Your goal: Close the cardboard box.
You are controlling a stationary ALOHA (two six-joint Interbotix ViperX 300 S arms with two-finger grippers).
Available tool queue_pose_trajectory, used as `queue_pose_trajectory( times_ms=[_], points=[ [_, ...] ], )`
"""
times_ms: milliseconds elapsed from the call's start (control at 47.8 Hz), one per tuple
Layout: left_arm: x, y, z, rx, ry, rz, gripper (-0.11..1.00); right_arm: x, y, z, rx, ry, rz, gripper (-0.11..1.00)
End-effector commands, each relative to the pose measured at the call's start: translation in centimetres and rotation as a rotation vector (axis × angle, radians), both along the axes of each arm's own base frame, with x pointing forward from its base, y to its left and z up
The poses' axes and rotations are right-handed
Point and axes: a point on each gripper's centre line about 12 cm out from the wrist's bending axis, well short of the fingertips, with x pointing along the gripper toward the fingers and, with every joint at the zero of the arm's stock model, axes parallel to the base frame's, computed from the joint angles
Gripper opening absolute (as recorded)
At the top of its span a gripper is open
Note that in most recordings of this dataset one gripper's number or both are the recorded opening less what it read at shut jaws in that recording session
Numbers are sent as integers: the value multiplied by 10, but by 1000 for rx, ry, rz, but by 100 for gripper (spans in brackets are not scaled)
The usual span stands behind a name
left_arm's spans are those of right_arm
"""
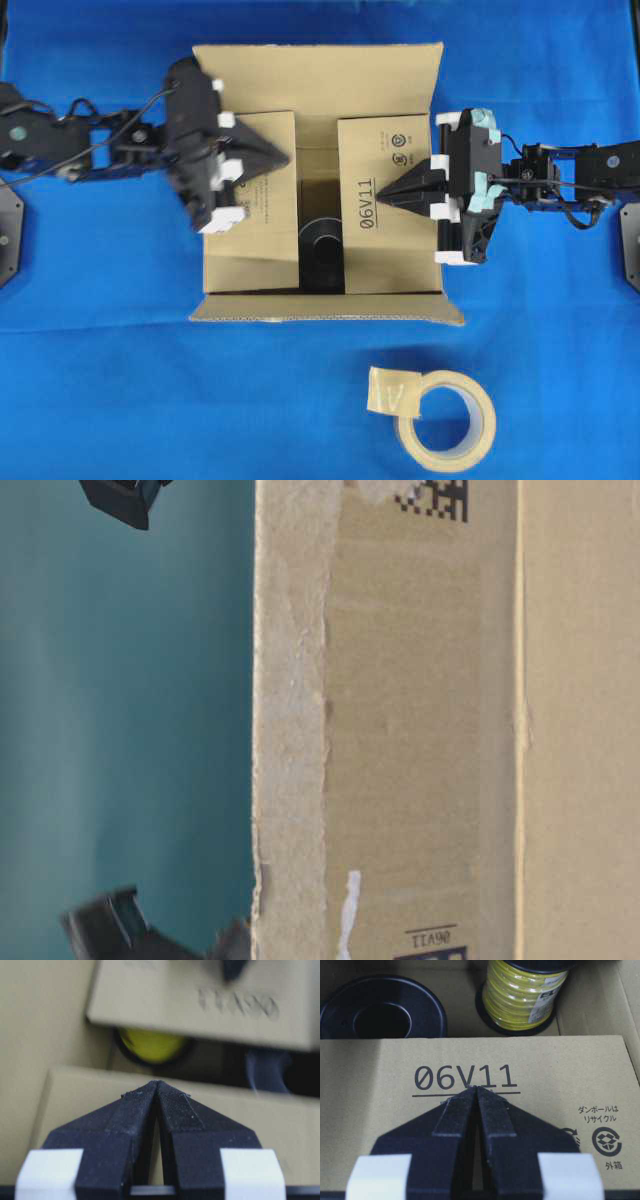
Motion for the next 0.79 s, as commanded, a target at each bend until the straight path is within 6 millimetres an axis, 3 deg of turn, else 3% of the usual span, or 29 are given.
queue_pose_trajectory(
  times_ms=[0,335,774],
  points=[
    [15,12,17,10,-51,25,1,6,-2,10,-1,-35,-5,0],
    [51,44,27,68,-71,62,1,6,-2,10,-1,-35,-5,0],
    [66,41,4,73,-19,38,1,5,-2,9,-1,-34,-5,0]
  ],
)
